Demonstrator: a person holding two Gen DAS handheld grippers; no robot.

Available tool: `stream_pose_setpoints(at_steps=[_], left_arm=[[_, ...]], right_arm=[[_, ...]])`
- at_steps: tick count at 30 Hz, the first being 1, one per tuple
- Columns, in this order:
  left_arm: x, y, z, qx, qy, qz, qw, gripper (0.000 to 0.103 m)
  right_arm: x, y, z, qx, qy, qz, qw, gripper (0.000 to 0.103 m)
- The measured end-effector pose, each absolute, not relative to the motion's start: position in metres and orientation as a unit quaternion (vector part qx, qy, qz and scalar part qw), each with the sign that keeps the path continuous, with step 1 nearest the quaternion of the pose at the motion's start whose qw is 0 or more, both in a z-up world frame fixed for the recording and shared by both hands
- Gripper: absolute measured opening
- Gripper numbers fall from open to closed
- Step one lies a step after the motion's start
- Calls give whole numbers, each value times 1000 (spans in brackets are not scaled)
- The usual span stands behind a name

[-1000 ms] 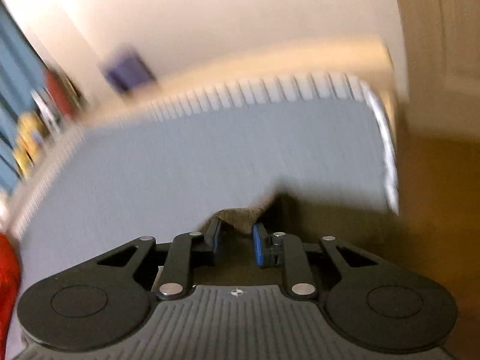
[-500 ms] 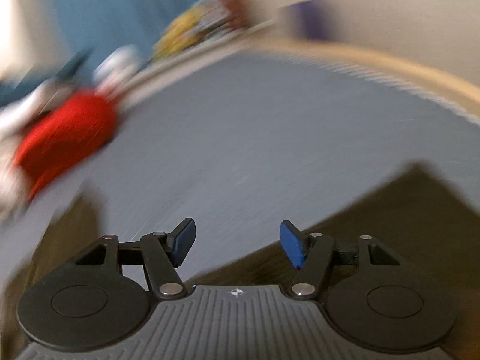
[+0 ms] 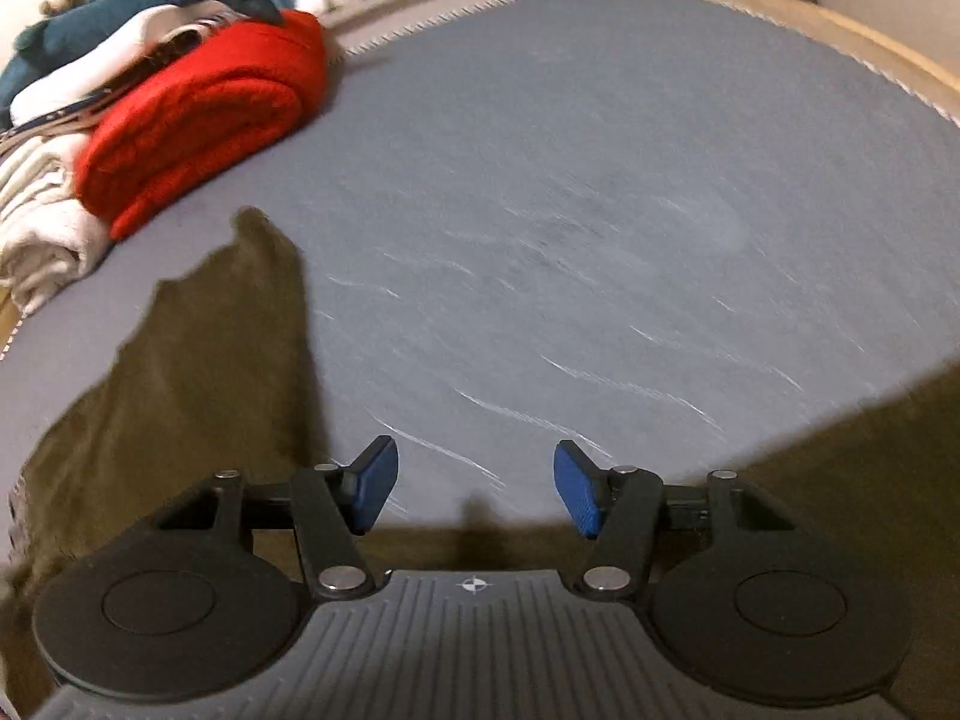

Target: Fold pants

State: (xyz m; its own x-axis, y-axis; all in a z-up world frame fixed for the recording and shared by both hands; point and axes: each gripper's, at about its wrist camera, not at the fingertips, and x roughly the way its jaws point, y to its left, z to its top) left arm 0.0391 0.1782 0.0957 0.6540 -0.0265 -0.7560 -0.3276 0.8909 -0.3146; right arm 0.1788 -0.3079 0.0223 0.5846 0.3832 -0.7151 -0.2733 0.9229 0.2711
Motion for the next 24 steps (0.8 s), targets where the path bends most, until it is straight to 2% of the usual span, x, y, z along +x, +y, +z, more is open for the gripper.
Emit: stream_pose_setpoints(at_steps=[4,7,18,21,24], left_arm=[[41,181,98,-218,402,90,885,63],[43,182,96,-215,405,91,884,63],[40,176,81,-179,428,75,883,63],[40,179,80,-175,427,74,884,63],[40,183,81,-176,425,77,885,63]], right_arm=[[188,-248,39,45,390,220,893,70],[204,-214,33,48,395,213,892,73],[259,-159,-19,24,448,175,877,74],[255,-145,-18,-7,442,202,874,65],[247,-137,-11,-46,422,213,880,24]])
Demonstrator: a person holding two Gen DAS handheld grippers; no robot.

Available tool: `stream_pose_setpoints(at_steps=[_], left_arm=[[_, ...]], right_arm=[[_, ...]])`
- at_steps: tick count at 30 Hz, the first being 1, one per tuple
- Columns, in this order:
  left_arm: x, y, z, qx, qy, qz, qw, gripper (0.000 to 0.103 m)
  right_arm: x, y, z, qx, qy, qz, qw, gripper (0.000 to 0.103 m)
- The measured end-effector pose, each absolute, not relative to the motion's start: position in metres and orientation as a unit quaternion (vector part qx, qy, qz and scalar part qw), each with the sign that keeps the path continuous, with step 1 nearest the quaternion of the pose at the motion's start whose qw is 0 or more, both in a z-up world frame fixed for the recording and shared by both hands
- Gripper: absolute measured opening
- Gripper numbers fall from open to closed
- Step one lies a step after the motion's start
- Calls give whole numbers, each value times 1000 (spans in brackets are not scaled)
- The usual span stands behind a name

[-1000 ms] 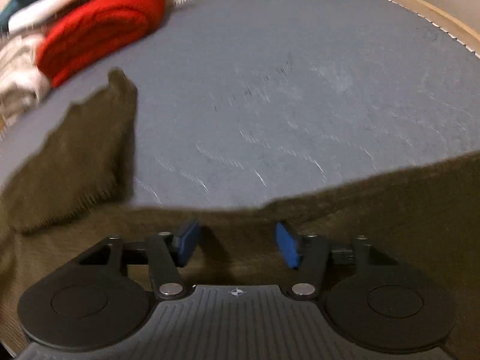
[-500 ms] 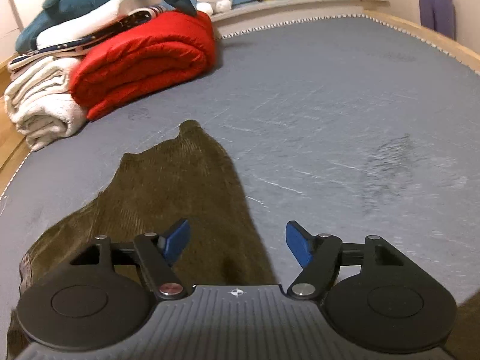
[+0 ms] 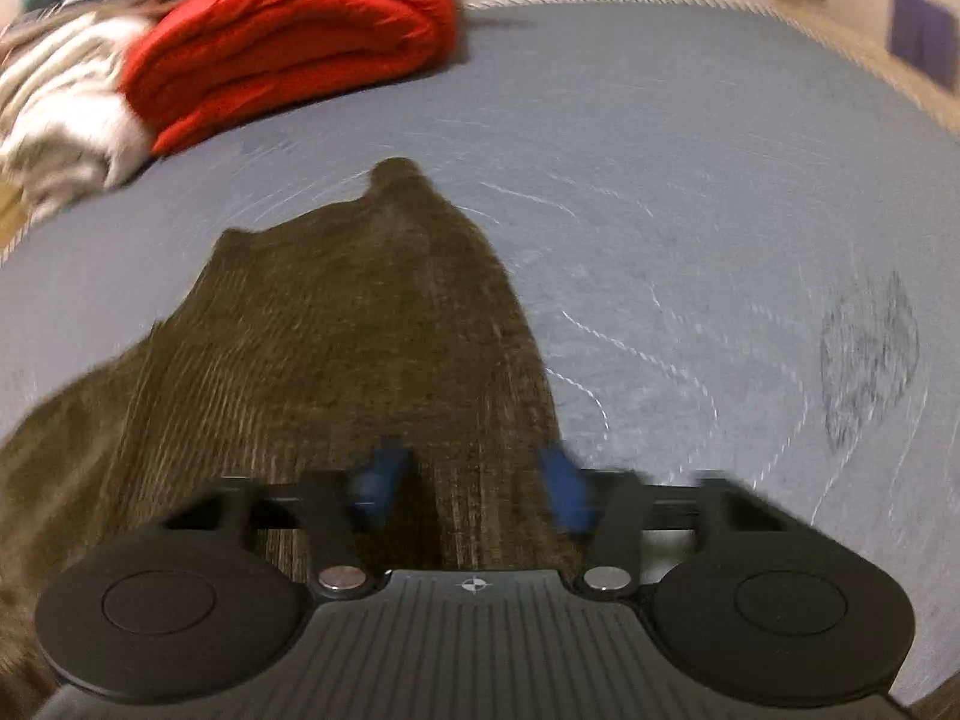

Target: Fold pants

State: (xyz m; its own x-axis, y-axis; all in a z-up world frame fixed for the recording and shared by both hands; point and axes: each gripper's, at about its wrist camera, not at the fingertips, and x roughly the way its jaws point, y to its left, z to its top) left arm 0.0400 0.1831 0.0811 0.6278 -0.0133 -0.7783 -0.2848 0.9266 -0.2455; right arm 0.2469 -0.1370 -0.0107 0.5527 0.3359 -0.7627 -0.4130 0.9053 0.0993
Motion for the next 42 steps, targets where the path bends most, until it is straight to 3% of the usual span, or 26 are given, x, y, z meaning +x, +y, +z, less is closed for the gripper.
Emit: stream_pose_setpoints(at_steps=[1,7,11,15,18,20,23,24,32,34,37,42], left_arm=[[41,184,82,-175,424,77,885,63],[39,185,83,-171,424,75,886,63],[37,185,85,-172,422,75,887,63],[38,185,84,-173,421,76,887,63],[43,181,83,-172,423,76,886,63],[45,175,83,-171,425,74,886,63],[49,168,80,-166,428,70,885,63],[51,166,79,-165,430,70,885,63],[62,167,67,-174,443,84,876,63],[65,168,65,-176,445,88,873,63],[71,166,63,-184,449,89,870,63],[77,161,61,-185,452,79,869,63]], right_arm=[[245,-139,-7,-43,417,218,881,12],[217,-155,33,-38,361,289,886,9],[174,-164,58,-64,317,435,840,9],[137,-164,45,-121,376,551,735,9],[140,-167,31,-129,397,528,739,10],[154,-175,33,-84,398,520,751,17],[180,-191,43,9,382,484,787,74],[194,-196,43,53,389,471,790,77],[280,-201,-19,265,502,294,769,77],[289,-202,-34,299,516,259,760,71],[295,-202,-43,325,538,213,748,57],[277,-204,-14,266,561,192,760,58]])
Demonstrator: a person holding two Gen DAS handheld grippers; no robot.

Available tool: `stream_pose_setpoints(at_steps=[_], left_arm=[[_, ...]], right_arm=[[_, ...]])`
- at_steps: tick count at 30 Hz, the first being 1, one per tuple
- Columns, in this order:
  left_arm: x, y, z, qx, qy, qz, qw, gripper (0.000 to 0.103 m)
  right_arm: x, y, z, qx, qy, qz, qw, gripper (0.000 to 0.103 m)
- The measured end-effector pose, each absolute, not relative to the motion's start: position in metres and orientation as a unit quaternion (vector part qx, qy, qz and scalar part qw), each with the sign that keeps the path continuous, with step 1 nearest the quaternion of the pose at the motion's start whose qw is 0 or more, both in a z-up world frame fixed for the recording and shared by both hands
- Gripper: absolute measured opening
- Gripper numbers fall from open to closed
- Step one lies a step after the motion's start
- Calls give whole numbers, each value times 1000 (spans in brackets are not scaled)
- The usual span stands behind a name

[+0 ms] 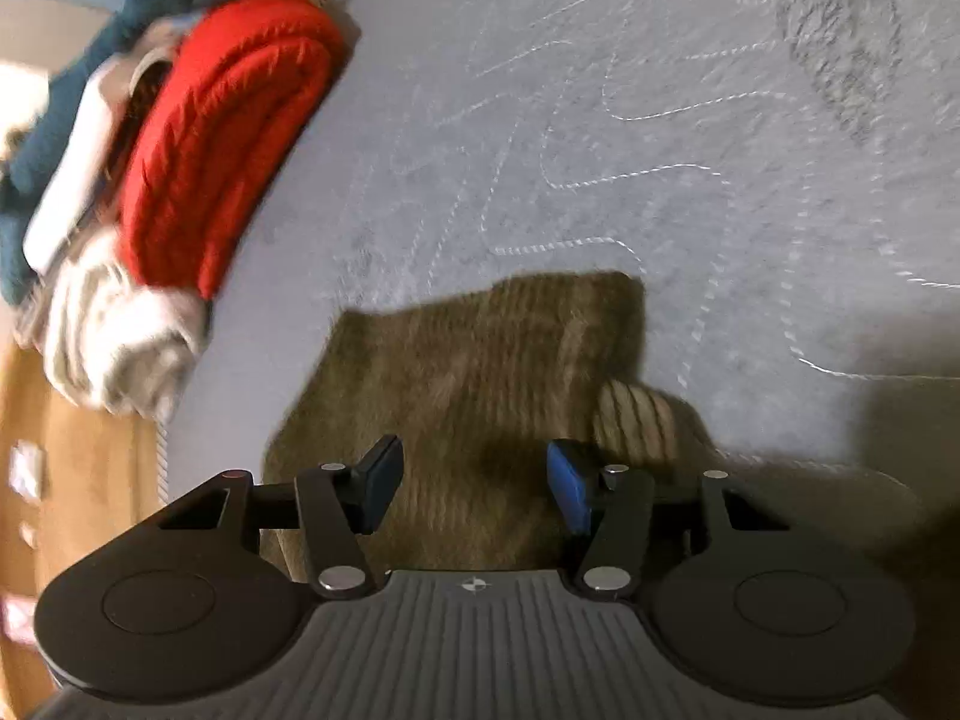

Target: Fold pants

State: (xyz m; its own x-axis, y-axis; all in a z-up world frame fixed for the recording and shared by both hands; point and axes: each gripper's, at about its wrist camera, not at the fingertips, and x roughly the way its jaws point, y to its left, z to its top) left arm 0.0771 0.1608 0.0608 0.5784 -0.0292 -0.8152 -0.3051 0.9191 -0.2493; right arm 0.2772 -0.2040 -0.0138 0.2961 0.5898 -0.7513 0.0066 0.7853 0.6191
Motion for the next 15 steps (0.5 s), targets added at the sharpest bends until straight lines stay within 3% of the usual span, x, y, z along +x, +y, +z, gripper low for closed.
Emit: stream_pose_setpoints(at_steps=[4,15], left_arm=[[81,160,58,-189,456,80,866,63],[94,148,47,-189,467,88,859,63]], right_arm=[[263,-215,-5,201,568,198,773,61],[289,-192,-52,290,583,209,729,62]])
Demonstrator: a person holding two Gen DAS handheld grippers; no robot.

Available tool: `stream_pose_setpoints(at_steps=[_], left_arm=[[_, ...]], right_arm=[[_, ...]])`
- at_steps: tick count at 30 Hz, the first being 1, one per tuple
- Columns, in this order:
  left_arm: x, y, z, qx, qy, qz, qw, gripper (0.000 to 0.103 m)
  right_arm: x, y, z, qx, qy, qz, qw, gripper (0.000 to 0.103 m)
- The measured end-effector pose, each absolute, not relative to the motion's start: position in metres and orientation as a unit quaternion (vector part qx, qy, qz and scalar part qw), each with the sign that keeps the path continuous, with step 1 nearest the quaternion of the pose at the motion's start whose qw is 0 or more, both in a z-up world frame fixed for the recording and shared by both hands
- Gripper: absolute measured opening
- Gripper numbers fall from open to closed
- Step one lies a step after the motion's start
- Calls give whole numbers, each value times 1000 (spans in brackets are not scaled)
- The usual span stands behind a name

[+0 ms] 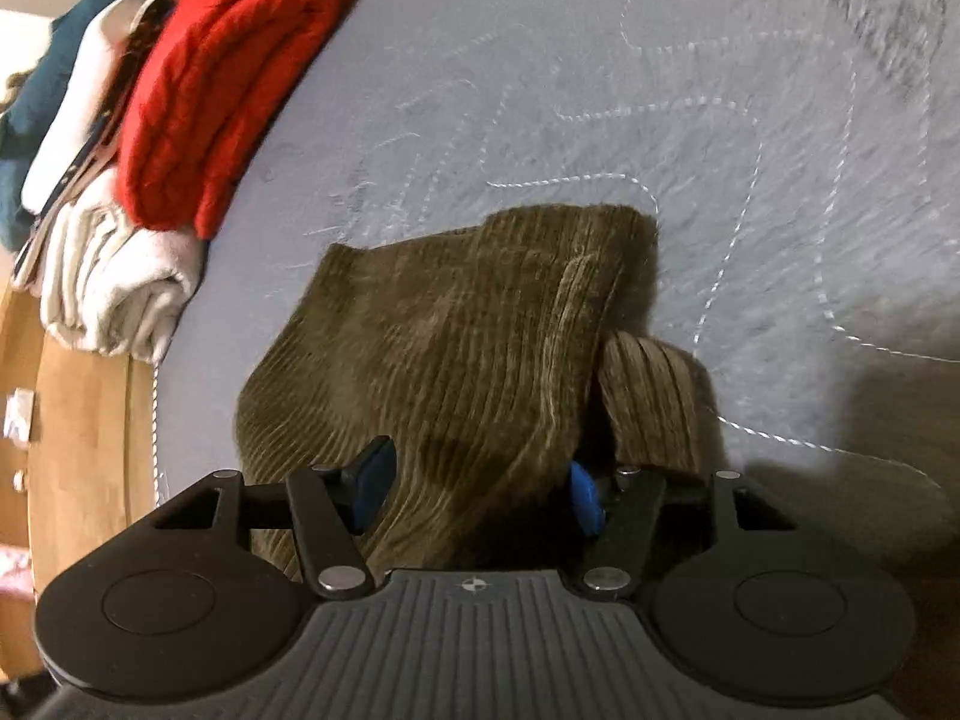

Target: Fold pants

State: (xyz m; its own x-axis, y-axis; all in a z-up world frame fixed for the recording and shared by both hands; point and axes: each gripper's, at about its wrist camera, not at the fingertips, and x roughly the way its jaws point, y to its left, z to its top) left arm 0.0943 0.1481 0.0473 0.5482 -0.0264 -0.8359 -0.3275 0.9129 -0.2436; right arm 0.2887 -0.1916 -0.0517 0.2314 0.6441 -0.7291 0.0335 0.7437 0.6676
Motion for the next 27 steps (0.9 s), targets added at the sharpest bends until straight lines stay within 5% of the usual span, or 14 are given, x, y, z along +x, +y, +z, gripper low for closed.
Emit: stream_pose_setpoints(at_steps=[1,2,3,13,18,24,27], left_arm=[[95,147,47,-190,467,90,859,63],[97,146,47,-189,467,92,859,63],[98,145,46,-188,467,94,859,63],[110,123,51,-158,436,95,881,63],[112,94,53,-112,405,41,907,63],[121,56,41,-73,400,-31,913,63],[129,42,32,-62,405,-55,911,63]], right_arm=[[288,-190,-46,290,577,206,735,52],[288,-188,-40,286,562,209,748,14],[288,-186,-33,290,544,218,757,14],[288,-247,59,364,308,293,829,12],[275,-370,68,434,118,80,889,11],[292,-447,-4,403,241,-115,875,20],[296,-461,-26,431,282,-98,852,45]])
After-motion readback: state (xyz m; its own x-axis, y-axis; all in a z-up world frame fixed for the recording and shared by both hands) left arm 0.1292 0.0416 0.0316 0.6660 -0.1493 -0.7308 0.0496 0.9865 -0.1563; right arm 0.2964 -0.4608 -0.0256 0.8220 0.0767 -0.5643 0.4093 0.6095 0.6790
